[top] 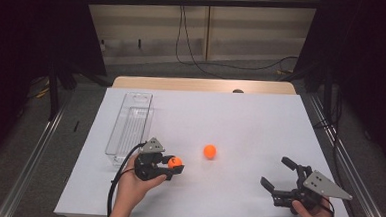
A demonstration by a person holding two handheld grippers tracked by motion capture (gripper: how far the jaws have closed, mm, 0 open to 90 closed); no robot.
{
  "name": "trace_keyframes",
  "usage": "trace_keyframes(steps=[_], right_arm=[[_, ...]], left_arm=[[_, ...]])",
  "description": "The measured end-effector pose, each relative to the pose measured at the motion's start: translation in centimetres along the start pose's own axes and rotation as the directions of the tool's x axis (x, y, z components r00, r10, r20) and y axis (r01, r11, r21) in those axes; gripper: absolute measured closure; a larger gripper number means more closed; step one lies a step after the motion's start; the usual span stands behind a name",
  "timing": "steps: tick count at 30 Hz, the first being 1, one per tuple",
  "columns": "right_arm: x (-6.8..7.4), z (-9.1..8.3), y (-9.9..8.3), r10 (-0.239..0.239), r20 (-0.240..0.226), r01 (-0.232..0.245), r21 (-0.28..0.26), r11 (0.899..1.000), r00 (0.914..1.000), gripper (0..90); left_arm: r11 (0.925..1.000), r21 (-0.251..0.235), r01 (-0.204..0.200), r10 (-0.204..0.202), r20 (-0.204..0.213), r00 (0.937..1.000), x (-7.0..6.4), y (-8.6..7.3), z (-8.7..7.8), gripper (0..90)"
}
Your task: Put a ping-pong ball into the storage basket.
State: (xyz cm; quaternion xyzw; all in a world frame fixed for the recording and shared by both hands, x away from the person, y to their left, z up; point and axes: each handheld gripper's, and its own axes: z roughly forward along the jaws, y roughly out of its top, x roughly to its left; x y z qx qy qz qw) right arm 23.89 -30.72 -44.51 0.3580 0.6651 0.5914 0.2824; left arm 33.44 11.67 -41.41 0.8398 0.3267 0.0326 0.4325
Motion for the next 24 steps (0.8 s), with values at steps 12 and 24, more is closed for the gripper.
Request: trace_keyframes(steps=[12, 24], right_arm=[[0.05, -0.02, 0.03, -0.003, -0.003, 0.003, 0.0, 1.0, 1.0, 2.5], [-0.04, 0.04, -0.03, -0.002, -0.004, 0.002, 0.003, 1.0, 1.0, 2.5]], left_arm=[[0.9998, -0.004, 0.019, -0.019, -0.017, 0.9997, 0.35, 0.6, -0.11, 50.8], [0.9996, -0.004, 0.028, -0.028, -0.027, 0.9992, 0.71, 0.87, -0.22, 50.8]])
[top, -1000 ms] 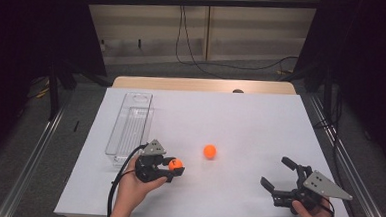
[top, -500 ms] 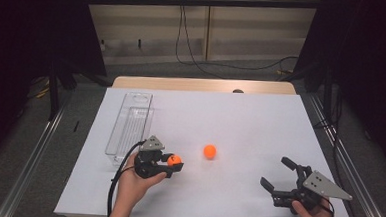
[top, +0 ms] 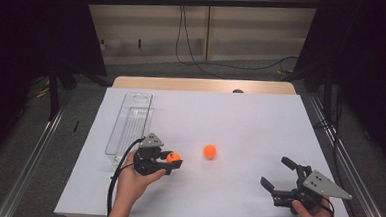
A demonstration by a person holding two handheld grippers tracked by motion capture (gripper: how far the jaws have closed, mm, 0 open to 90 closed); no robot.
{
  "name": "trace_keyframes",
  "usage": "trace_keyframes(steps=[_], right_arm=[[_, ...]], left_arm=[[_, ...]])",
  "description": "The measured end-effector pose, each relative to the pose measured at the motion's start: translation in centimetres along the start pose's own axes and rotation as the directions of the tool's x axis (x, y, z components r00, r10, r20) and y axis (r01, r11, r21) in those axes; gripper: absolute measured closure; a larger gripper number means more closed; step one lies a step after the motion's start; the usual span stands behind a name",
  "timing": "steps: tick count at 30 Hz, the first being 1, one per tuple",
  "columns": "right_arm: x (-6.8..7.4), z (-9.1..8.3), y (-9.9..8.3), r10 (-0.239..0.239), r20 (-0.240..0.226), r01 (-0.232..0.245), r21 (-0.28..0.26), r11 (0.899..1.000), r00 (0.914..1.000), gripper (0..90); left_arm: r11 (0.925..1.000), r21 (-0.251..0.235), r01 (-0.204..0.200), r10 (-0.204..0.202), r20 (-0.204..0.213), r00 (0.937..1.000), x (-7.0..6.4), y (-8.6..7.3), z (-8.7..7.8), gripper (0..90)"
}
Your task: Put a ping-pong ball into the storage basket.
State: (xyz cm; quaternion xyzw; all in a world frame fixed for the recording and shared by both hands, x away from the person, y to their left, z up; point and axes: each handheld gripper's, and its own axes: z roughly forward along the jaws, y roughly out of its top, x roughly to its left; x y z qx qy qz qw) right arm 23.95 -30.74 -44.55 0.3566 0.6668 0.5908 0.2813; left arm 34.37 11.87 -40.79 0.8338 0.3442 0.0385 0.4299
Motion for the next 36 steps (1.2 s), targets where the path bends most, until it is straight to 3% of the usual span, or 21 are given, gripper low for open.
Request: trace_keyframes(steps=[10, 36], right_arm=[[0.0, 0.0, 0.0, -0.001, -0.003, 0.001, 0.004, 1.0, 1.0, 2.5], [0.0, -0.1, 0.1, -0.002, -0.003, 0.002, -0.002, 1.0, 1.0, 2.5]], left_arm=[[0.9998, -0.016, 0.009, -0.009, -0.002, 1.0, 0.1, 0.7, -0.4, 50.7], [0.9998, 0.017, 0.006, -0.005, -0.037, 0.9993, 0.1, 1.5, -0.1, 50.8]])
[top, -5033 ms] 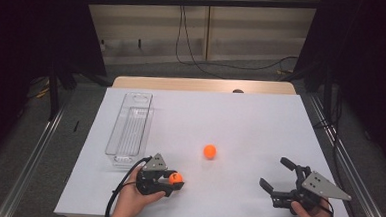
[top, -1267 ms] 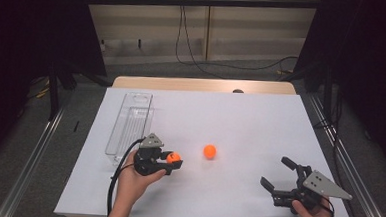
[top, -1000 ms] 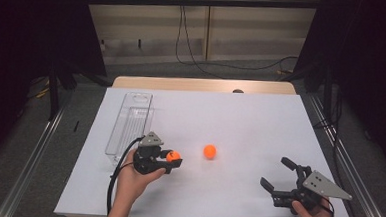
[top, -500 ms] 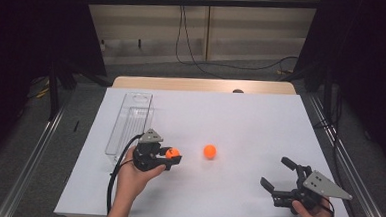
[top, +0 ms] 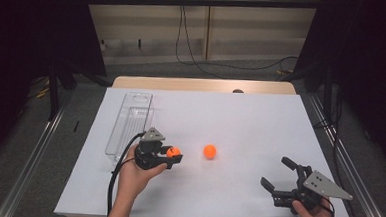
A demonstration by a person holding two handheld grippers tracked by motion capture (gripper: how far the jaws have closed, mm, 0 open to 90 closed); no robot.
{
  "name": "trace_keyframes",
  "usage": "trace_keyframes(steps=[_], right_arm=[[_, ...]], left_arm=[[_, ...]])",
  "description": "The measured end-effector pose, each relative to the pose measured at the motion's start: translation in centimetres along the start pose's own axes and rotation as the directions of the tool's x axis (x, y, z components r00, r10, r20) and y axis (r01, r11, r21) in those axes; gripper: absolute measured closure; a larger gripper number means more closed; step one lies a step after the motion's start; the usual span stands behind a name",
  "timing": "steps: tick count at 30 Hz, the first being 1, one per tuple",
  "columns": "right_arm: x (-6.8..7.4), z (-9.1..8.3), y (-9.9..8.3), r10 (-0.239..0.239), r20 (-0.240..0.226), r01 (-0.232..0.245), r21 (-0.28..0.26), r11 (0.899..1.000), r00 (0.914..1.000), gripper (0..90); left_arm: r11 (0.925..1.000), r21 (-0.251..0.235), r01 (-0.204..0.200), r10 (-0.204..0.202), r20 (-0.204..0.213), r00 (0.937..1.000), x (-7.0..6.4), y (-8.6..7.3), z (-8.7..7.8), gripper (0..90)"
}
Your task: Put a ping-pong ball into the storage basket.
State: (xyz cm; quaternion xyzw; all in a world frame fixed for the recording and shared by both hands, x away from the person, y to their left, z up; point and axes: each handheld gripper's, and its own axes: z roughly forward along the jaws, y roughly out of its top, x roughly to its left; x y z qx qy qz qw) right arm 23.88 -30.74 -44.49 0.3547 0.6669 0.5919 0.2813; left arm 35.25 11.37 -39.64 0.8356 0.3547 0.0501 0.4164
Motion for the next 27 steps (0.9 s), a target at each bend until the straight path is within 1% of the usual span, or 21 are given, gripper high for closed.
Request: trace_keyframes(steps=[7, 9, 11, 15, 19, 22, 26, 27], right_arm=[[0.0, 0.0, 0.0, 0.002, 0.002, -0.002, 0.0, 1.0, 1.0, 2.5], [0.0, 0.0, 0.0, 0.002, 0.002, -0.002, -0.001, 1.0, 1.0, 2.5], [0.0, 0.0, 0.0, 0.001, 0.002, -0.001, -0.001, 1.0, 1.0, 2.5], [0.0, 0.0, 0.0, 0.001, 0.002, -0.001, -0.002, 1.0, 1.0, 2.5], [0.0, 0.0, 0.0, 0.001, 0.002, -0.001, -0.004, 1.0, 1.0, 2.5], [0.0, 0.0, 0.0, 0.001, 0.002, -0.001, -0.005, 1.0, 1.0, 2.5], [0.0, 0.0, 0.0, 0.0, 0.002, 0.0, -0.005, 1.0, 1.0, 2.5], [0.0, -0.1, 0.0, 0.0, 0.002, 0.0, -0.006, 1.0, 1.0, 2.5]], left_arm=[[1.0, 0.003, 0.006, -0.006, -0.006, 1.0, 0.0, 0.2, 0.2, 50.8], [1.0, 0.006, -0.006, 0.006, -0.007, 1.0, 0.0, 0.3, 0.3, 50.8], [1.0, 0.003, 0.0, 0.0, -0.009, 1.0, 0.0, 0.4, 0.2, 50.8], [1.0, 0.002, -0.003, 0.003, -0.013, 0.9999, 0.0, 0.7, 0.1, 50.8], [1.0, -0.002, 0.008, -0.008, -0.015, 0.9998, 0.1, 0.9, 0.0, 50.8], [1.0, -0.003, 0.005, -0.005, -0.016, 0.9999, 0.2, 1.0, 0.0, 50.8], [0.9999, -0.005, 0.013, -0.013, -0.021, 0.9997, 0.3, 1.1, -0.2, 50.8], [0.9999, -0.009, 0.008, -0.008, -0.025, 0.9997, 0.3, 1.1, -0.2, 50.8]])
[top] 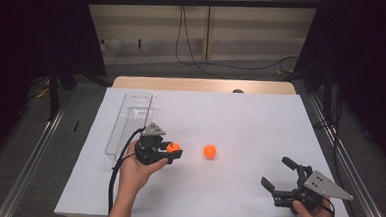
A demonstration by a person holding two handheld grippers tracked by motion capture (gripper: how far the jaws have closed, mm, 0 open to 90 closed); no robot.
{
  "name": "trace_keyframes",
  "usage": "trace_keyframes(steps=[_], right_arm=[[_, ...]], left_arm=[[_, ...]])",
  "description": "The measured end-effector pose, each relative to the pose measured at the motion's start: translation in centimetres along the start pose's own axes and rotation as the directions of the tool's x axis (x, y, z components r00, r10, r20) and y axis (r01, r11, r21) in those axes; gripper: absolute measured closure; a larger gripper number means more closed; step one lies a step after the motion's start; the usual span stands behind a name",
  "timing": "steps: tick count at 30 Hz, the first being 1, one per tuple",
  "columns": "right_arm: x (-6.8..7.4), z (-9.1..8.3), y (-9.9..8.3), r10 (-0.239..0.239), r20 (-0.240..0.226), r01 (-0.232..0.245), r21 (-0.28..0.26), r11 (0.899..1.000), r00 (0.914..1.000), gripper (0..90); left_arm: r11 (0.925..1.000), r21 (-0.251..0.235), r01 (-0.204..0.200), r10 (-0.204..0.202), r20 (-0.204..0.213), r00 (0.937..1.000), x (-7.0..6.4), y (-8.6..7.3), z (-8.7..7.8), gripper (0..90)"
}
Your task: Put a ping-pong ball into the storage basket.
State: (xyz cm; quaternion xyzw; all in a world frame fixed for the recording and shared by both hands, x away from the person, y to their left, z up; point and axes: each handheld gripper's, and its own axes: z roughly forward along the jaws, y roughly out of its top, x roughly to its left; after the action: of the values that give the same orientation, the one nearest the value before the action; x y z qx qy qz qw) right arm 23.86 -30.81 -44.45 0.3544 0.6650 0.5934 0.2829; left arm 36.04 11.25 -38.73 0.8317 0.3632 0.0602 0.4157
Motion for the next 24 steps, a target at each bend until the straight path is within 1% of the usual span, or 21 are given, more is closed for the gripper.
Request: trace_keyframes(steps=[4, 5, 6, 8, 11, 12, 14, 15, 18, 20, 21, 24], right_arm=[[0.0, -0.02, 0.0, 0.0, 0.001, 0.0, 0.0, 1.0, 1.0, 2.5], [-0.01, -0.02, 0.0, 0.0, 0.001, 0.0, -0.001, 1.0, 1.0, 2.5], [-0.01, -0.02, 0.0, 0.0, 0.002, 0.0, 0.0, 1.0, 1.0, 2.5], [-0.01, -0.02, -0.01, 0.001, 0.002, -0.001, 0.001, 1.0, 1.0, 2.5], [0.0, -0.04, 0.01, 0.0, 0.002, 0.0, -0.001, 1.0, 1.0, 2.5], [0.0, -0.05, 0.01, 0.0, 0.002, 0.0, -0.002, 1.0, 1.0, 2.5], [0.0, -0.05, 0.01, 0.001, 0.002, -0.001, -0.002, 1.0, 1.0, 2.5], [0.0, -0.05, 0.01, 0.001, 0.002, -0.001, -0.002, 1.0, 1.0, 2.5], [-0.02, -0.04, 0.01, 0.001, 0.002, -0.001, -0.002, 1.0, 1.0, 2.5], [-0.03, -0.05, 0.01, 0.001, 0.003, -0.001, -0.002, 1.0, 1.0, 2.5], [-0.02, -0.06, 0.02, 0.0, 0.003, 0.0, -0.002, 1.0, 1.0, 2.5], [-0.01, -0.06, 0.04, 0.003, 0.003, -0.002, -0.003, 1.0, 1.0, 2.5]], left_arm=[[1.0, -0.006, 0.006, -0.006, 0.001, 1.0, -0.02, 0.21, -0.24, 50.8], [1.0, -0.004, -0.002, 0.002, -0.001, 1.0, 0.01, 0.28, -0.31, 50.8], [0.9999, -0.009, 0.006, -0.006, -0.001, 1.0, -0.02, 0.31, -0.32, 50.8], [1.0, -0.008, 0.002, -0.002, -0.001, 1.0, 0.03, 0.37, -0.4, 50.8], [0.9998, -0.016, 0.011, -0.011, -0.002, 0.9999, 0.11, 0.48, -0.58, 50.8], [0.9999, -0.015, 0.007, -0.007, -0.006, 1.0, 0.2, 0.55, -0.69, 50.8], [0.9998, -0.016, 0.011, -0.012, -0.005, 0.9999, 0.21, 0.61, -0.79, 50.8], [0.9998, -0.019, 0.006, -0.006, -0.006, 1.0, 0.26, 0.65, -0.83, 50.8], [0.9996, -0.021, 0.017, -0.017, -0.005, 0.9998, 0.22, 0.7, -0.84, 50.8], [0.9998, -0.017, 0.011, -0.012, -0.008, 0.9999, 0.29, 0.74, -0.84, 50.8], [0.9997, -0.019, 0.016, -0.017, -0.008, 0.9998, 0.3, 0.75, -0.82, 50.8], [0.9997, -0.018, 0.014, -0.014, -0.008, 0.9999, 0.33, 0.81, -0.83, 50.8]])
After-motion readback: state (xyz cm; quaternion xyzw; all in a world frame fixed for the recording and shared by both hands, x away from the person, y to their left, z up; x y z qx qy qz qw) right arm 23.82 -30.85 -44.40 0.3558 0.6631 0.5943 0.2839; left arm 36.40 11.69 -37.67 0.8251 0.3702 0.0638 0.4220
